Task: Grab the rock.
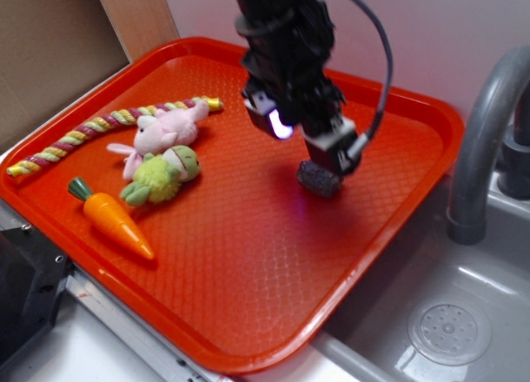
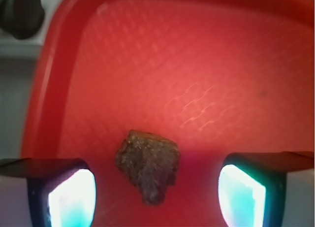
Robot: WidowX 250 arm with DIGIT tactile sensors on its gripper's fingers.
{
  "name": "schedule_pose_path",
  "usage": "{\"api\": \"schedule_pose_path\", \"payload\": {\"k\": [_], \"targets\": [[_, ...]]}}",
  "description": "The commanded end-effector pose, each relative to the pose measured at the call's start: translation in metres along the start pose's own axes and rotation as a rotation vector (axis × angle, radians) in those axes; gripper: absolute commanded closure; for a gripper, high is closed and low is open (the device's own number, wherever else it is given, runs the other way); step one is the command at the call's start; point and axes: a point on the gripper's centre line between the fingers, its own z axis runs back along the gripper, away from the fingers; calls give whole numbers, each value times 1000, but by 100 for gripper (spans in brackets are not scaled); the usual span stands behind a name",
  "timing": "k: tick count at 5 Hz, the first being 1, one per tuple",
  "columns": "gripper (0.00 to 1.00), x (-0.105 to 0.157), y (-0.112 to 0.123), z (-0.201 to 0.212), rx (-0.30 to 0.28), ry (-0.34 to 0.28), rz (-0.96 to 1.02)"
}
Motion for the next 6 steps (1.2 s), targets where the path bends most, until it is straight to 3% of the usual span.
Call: {"api": "schedule_pose_path", "payload": {"k": [1, 2, 3, 4, 5, 6], "targets": [[0, 3, -12, -14, 54, 20, -59], [58, 3, -13, -20, 117, 23, -49], [100, 2, -12, -15, 120, 10, -33], [100, 0, -10, -8, 152, -3, -15], [100, 0, 10, 27, 187, -30, 29], [100, -1, 43, 67, 65, -8, 188]]}}
